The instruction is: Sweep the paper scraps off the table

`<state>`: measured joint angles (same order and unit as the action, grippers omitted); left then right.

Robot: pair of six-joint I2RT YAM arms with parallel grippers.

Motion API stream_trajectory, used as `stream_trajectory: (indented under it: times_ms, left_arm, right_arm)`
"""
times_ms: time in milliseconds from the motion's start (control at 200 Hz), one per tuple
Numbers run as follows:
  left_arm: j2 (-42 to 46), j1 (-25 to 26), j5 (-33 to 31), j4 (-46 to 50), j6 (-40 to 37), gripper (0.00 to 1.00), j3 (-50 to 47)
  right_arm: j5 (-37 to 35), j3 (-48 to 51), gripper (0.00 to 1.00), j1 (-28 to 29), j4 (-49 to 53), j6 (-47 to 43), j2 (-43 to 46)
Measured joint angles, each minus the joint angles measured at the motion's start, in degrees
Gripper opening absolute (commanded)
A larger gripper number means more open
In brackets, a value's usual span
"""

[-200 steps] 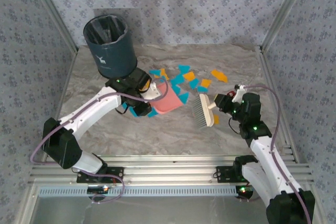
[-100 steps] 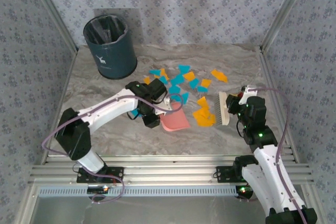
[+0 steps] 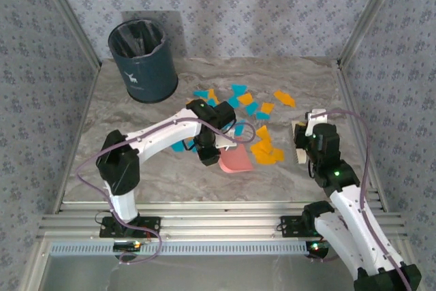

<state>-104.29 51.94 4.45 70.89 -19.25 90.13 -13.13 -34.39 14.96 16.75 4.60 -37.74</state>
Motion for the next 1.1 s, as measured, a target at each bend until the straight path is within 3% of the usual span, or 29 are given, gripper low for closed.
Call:
stream_trajectory:
  times_ms: [290,1099]
  left_arm:
    - [-3.8,0.57,-0.48,3.17,0.9,0.0,2.75]
    - [-10.99,0.55,-2.4,4.57,0.57,0.0,8.09]
  right_arm:
    - [-5.6,-0.44,0.0,5.09,0.59,-2.71,-3.63]
    - [-5.95,-0.13,0.0,10.75,-5.42,-1.2,-9.35]
